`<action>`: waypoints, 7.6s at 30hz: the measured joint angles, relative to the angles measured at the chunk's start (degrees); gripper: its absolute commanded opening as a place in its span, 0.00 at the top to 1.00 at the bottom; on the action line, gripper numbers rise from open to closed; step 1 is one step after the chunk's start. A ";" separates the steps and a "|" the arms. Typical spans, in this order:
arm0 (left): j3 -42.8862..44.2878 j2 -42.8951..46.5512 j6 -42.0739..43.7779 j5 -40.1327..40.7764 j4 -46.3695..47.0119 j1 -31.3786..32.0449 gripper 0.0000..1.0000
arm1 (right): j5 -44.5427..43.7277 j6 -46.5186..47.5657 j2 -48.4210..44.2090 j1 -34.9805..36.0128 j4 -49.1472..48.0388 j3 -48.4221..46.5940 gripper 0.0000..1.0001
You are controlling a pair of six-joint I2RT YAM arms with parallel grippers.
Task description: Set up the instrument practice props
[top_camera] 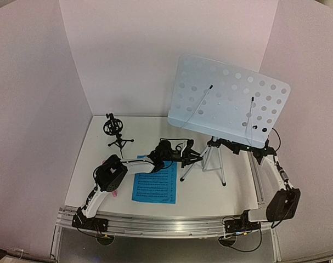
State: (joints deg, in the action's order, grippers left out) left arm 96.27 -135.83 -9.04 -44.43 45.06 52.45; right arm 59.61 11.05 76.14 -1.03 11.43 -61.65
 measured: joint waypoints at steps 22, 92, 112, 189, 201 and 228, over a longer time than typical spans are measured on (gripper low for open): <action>-0.09 0.00 0.20 -1.49 0.40 -0.92 1.00 | 9.70 -36.91 6.77 -1.47 1.21 -4.41 1.00; -0.79 0.00 3.04 1.62 1.42 -0.76 1.00 | 15.25 -37.47 14.27 -0.83 7.96 -10.33 1.00; -1.84 0.34 4.29 3.28 2.41 -0.53 1.00 | 5.44 -73.24 11.38 -0.16 7.92 -8.52 0.61; -38.06 34.93 14.24 7.62 -8.12 -3.37 0.30 | -38.44 -54.73 -18.95 6.55 36.96 10.32 0.38; -36.87 48.98 36.79 12.15 -21.07 -10.04 0.19 | -45.56 -56.46 -16.44 6.83 45.89 2.23 0.41; -56.09 60.44 46.38 18.06 -67.75 -13.04 0.15 | -38.86 -67.93 -35.95 10.99 52.19 16.12 0.43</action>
State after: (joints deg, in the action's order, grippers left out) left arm 40.18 -75.39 37.34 -26.38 -22.70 39.41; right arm 20.75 -56.89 40.19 9.96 63.62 -45.53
